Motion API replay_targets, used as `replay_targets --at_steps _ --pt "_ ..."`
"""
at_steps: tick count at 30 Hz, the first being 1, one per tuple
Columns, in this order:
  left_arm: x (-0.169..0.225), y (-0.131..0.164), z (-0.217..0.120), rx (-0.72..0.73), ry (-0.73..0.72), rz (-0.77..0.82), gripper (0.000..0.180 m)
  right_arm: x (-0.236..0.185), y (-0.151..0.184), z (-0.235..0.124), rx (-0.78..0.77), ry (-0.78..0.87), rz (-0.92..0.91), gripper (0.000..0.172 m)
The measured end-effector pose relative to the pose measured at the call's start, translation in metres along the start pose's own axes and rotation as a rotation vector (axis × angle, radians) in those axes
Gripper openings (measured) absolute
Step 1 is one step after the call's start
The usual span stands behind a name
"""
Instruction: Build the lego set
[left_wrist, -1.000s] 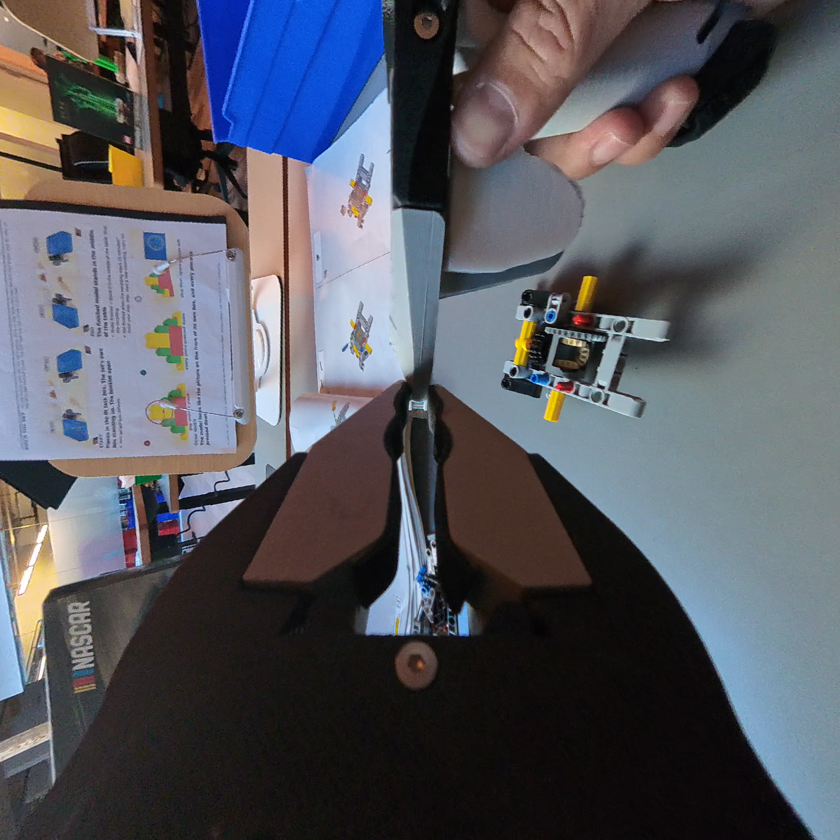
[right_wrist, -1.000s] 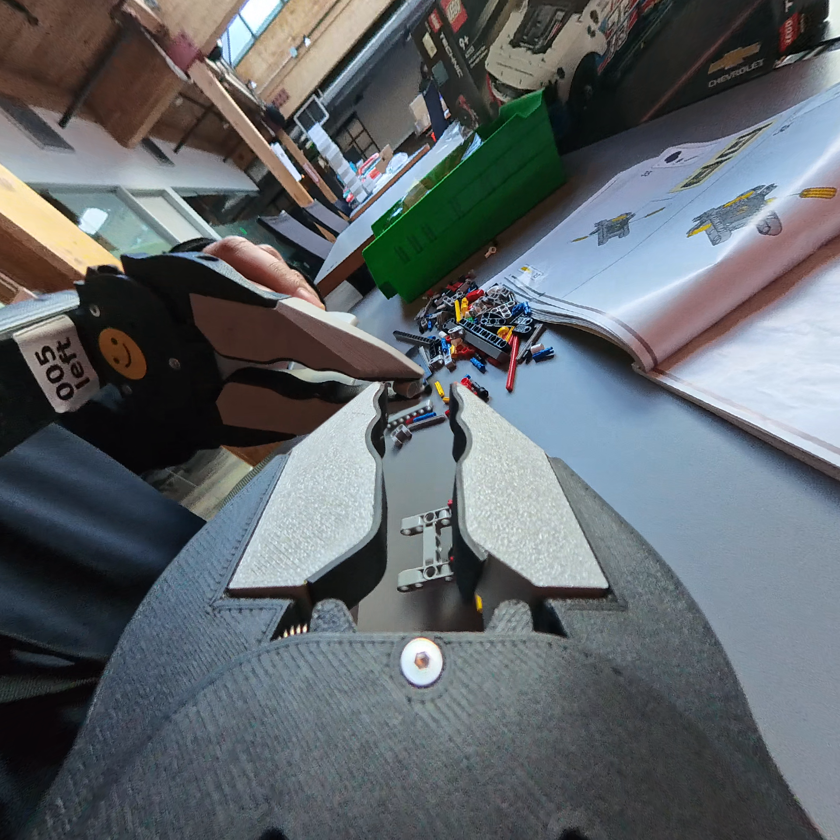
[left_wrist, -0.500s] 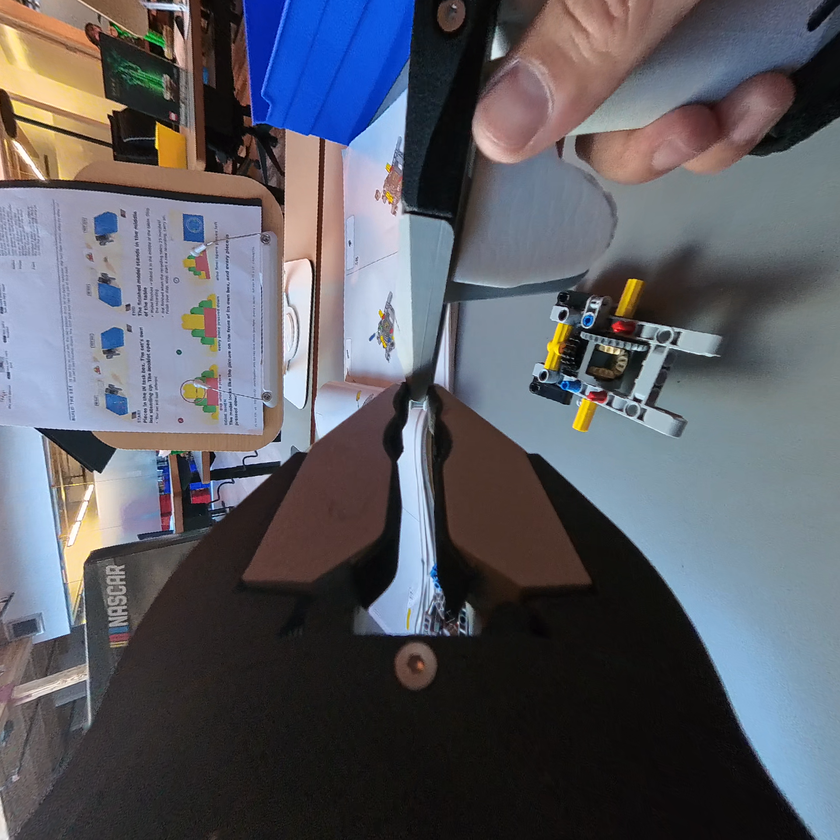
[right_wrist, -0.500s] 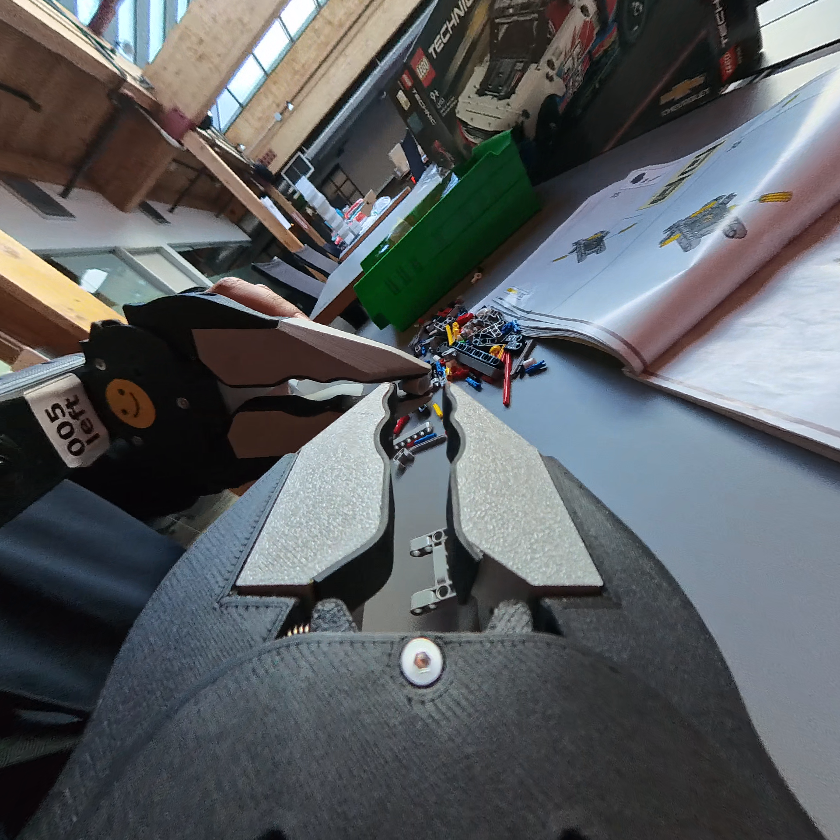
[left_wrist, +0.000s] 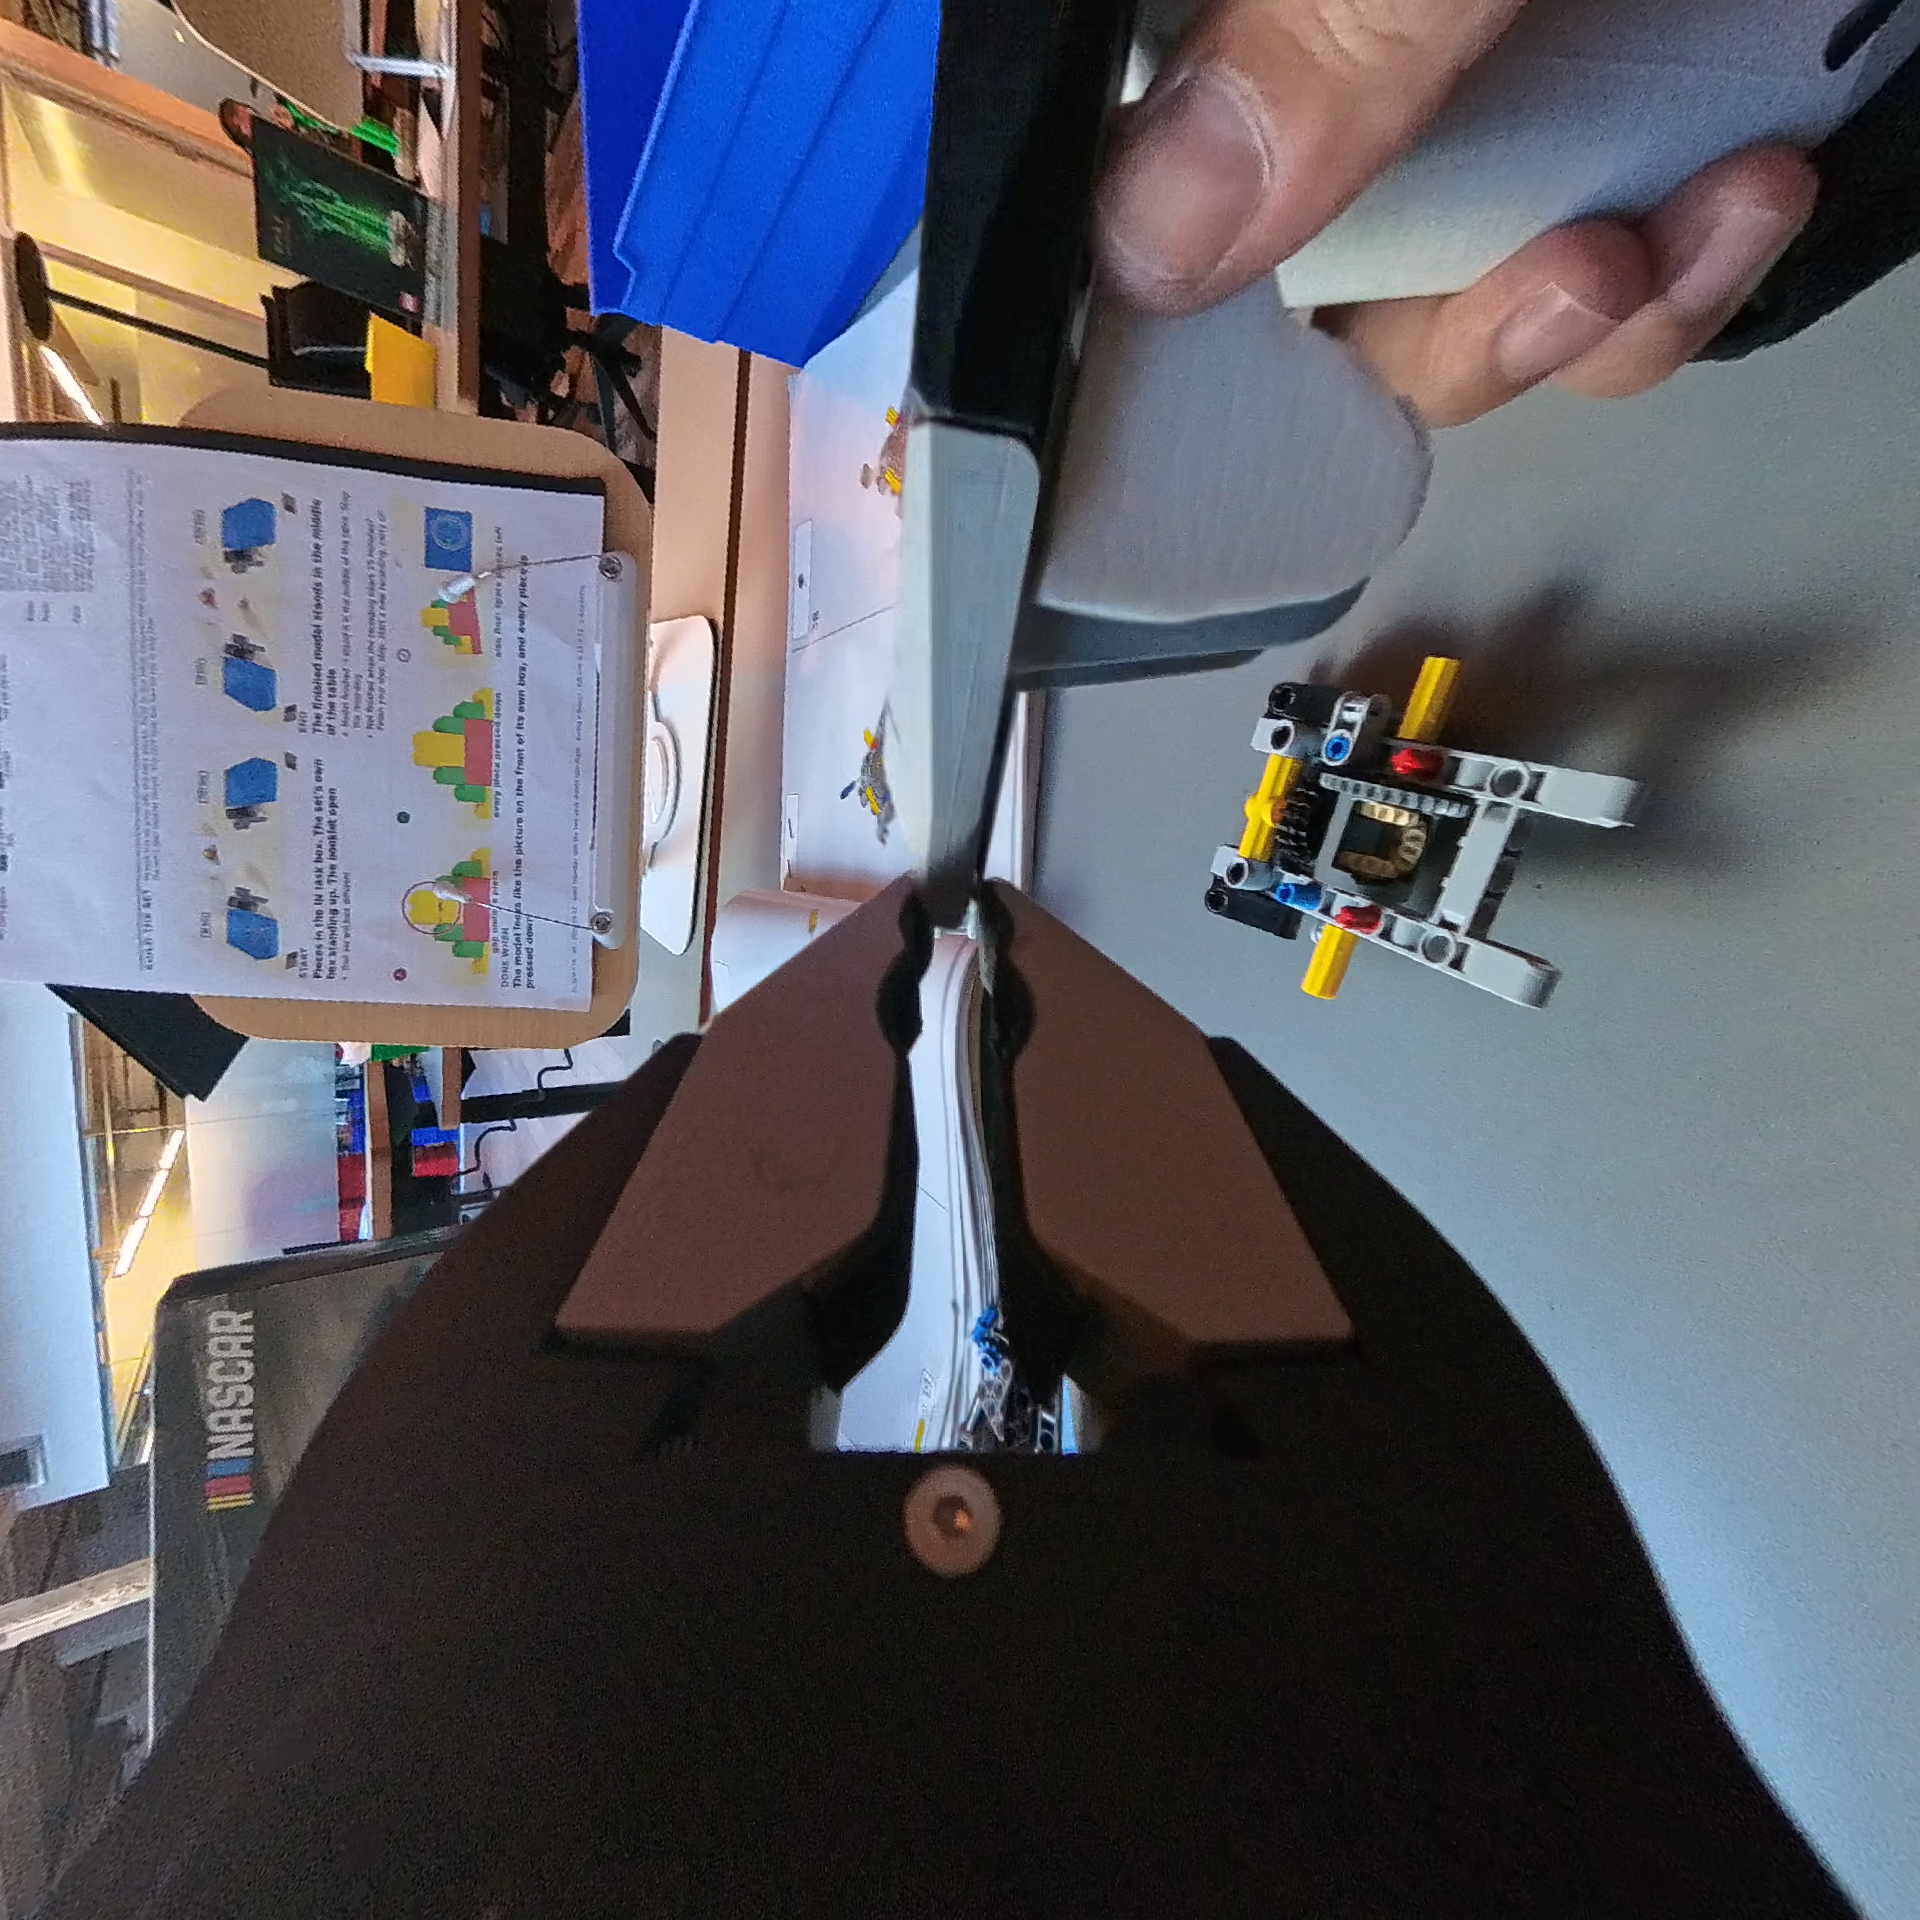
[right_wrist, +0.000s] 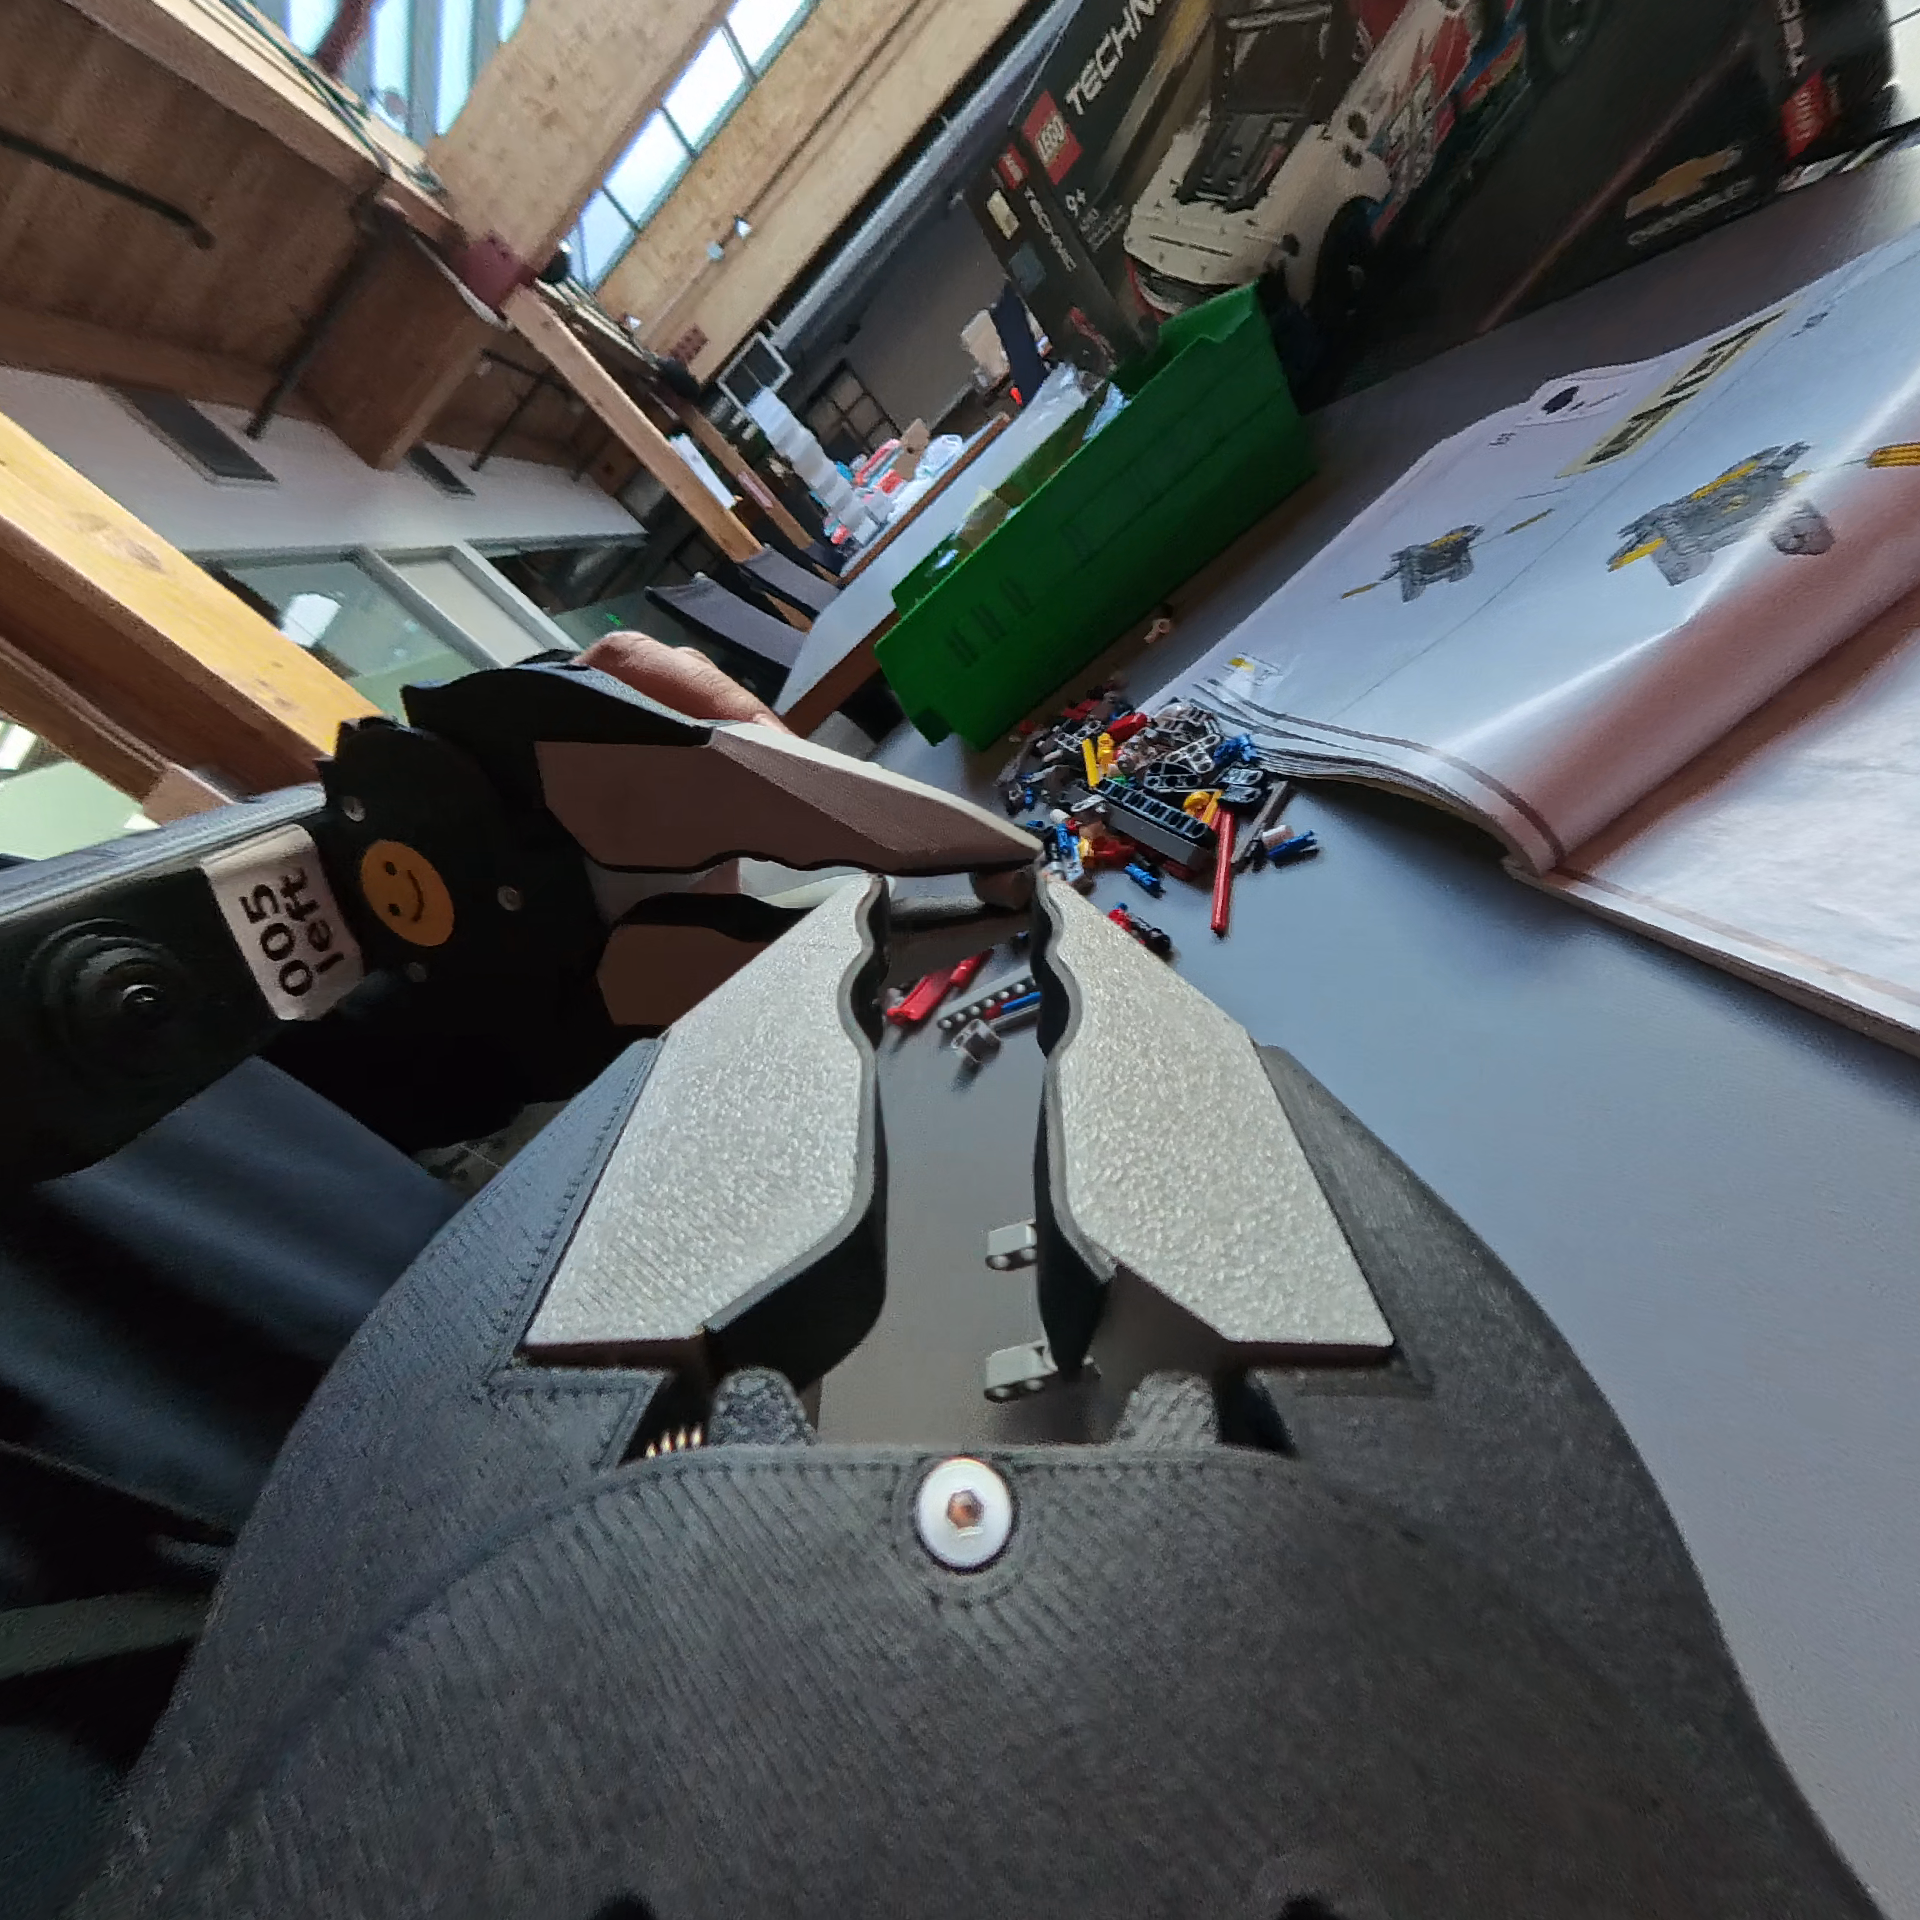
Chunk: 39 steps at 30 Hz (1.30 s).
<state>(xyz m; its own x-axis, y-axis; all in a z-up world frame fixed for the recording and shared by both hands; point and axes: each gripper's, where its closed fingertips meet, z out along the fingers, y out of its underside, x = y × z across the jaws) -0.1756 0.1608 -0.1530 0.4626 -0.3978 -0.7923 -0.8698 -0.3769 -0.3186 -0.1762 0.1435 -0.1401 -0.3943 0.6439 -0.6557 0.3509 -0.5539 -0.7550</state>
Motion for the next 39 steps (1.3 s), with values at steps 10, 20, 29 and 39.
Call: replay_targets --at_steps 10,20,29,39 --pt "0.001 -0.004 -0.004 0.011 -0.012 0.03 0.005 0.004 0.002 -0.001 -0.005 0.051 -0.045 0.006" --pt "0.003 -0.003 -0.005 0.046 0.038 -0.052 0.004 0.011 0.003 -0.005 -0.014 0.053 -0.013 0.0" --pt "-0.002 -0.019 -0.017 0.182 0.063 -0.104 0.005 -0.004 -0.003 -0.009 -0.004 -0.082 0.014 0.018" --pt "-0.002 -0.034 -0.031 0.338 0.082 -0.088 0.005 -0.03 -0.002 -0.013 -0.042 -0.274 0.063 0.006"
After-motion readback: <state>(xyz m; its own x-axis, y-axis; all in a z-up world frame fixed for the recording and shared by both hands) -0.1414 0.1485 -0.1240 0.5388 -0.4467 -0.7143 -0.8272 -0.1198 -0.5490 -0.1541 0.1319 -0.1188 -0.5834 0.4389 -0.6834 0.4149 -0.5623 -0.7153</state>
